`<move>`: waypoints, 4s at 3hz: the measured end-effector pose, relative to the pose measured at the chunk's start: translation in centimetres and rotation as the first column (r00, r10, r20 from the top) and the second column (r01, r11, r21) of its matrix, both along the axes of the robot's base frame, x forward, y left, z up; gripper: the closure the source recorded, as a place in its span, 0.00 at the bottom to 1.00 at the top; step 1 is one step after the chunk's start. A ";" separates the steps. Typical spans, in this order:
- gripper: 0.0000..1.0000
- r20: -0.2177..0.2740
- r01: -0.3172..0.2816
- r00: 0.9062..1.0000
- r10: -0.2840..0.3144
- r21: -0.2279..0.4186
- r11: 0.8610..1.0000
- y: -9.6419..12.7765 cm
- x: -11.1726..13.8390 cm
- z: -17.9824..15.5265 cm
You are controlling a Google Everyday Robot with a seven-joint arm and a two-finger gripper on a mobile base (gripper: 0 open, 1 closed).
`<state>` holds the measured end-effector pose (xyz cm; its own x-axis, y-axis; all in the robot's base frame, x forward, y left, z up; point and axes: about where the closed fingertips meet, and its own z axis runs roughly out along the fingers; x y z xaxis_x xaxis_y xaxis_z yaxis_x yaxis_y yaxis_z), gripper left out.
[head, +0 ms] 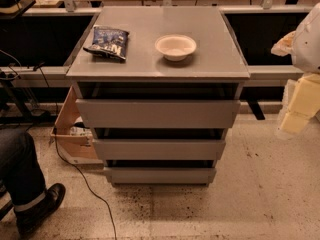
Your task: Open top drawer
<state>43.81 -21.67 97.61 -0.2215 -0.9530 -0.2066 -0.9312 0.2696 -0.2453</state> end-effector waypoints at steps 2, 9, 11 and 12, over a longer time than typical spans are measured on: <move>0.00 0.003 0.014 1.000 -0.014 0.086 0.996 -0.4 1.6 -3.5; 0.00 0.098 -0.066 0.995 0.036 0.320 0.945 7.1 16.2 -24.8; 0.00 0.147 -0.072 0.989 0.029 0.296 0.953 7.7 21.7 -28.1; 0.00 0.172 -0.081 0.985 0.032 0.283 0.956 8.0 23.7 -29.0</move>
Offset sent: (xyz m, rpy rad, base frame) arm 0.0370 -0.0111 -0.0828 0.1972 0.0078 -0.0318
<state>67.48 -13.63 68.63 -0.1090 -0.8576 -0.5027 -0.9006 0.2992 -0.3152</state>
